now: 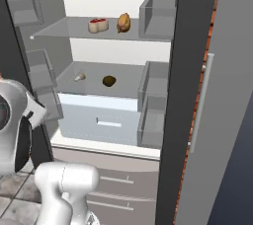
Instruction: Gather the mushroom and avocado from the fridge and place them on a tray on the dining counter. Then gather the steak and chicken drumstick from the fridge and place them on the other tray.
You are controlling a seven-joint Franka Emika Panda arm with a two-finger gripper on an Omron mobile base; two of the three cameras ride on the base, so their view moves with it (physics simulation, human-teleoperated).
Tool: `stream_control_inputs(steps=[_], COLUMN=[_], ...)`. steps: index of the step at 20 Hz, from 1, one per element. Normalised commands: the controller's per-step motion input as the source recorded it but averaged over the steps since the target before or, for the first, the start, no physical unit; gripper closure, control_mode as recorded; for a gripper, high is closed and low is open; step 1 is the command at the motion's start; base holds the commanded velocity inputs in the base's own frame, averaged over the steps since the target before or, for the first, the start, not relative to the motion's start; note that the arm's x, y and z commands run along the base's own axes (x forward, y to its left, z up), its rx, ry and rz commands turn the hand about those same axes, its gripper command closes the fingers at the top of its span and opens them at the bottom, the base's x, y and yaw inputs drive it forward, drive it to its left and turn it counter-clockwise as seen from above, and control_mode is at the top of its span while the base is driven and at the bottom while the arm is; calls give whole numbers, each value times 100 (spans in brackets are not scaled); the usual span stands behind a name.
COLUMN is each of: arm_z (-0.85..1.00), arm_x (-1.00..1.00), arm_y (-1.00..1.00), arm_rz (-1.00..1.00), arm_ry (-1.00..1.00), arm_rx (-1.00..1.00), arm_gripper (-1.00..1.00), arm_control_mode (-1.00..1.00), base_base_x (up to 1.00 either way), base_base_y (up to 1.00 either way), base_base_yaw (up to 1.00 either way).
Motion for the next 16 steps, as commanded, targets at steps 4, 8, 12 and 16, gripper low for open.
stream_control_inputs(steps=[4, 8, 12, 16], arm_z=[-1, -14, -16, -14], arm_x=[47, 71, 76, 76], arm_y=[-50, -1, 0, 12], arm_rz=[13, 8, 5, 4], arm_ry=[10, 5, 8, 8], arm_rx=[34, 27, 24, 22], arm_gripper=[-100, -100, -100, -100], arm_control_mode=[-100, -100, -100, -100], base_base_x=[0, 0, 0, 0], base_base_y=[0, 0, 0, 0], base_base_yaw=[0, 0, 0, 0])
